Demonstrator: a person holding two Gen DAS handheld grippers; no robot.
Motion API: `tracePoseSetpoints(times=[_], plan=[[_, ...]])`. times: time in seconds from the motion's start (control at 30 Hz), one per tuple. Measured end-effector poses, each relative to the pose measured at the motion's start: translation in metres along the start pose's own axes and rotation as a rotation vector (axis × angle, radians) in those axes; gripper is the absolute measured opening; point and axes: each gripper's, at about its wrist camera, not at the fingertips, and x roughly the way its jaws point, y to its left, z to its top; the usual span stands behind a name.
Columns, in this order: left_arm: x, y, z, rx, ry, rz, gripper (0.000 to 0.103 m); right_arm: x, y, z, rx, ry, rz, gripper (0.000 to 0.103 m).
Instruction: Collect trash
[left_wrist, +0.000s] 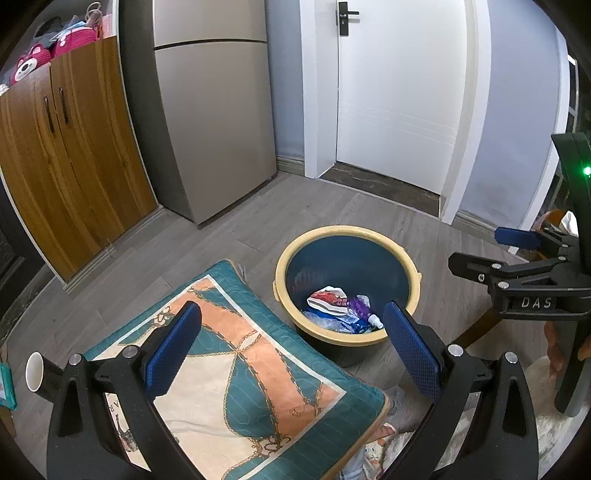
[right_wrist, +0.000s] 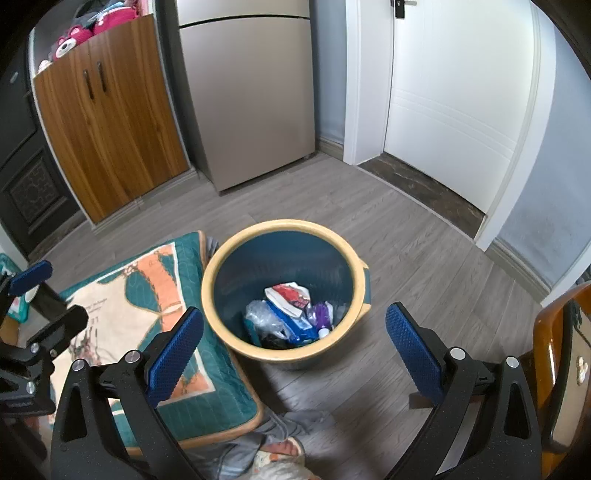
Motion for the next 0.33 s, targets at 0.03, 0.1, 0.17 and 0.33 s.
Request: tracePoseSetpoints(times=[0.03,0.1,0.17,0.33], plan=[[0.0005,-0.0005,0.0002,0.003,0.003,-0.003,0.097,0.0001,0.0001,-0.0004,0.0,0.0,0.0,0.098],[0.0015,-0.0012,0.0001,0.007,0.01,-0.01,0.097,0.0003,-0.0002,-0.0001,-0.002,0.001,0.0,0.098],[0.0031,-0.0008,0.0002,0.002,0.026,-0.007,0.097,0.0002,-0.0002,-0.0001,-0.001,0.001,0.001,0.098],[0.0063,0.0045,-0.0007,-0.025,0.05,-0.004,0.097,0.0003,-0.0004,0.0002,-0.001,0.001,0.0,0.098]])
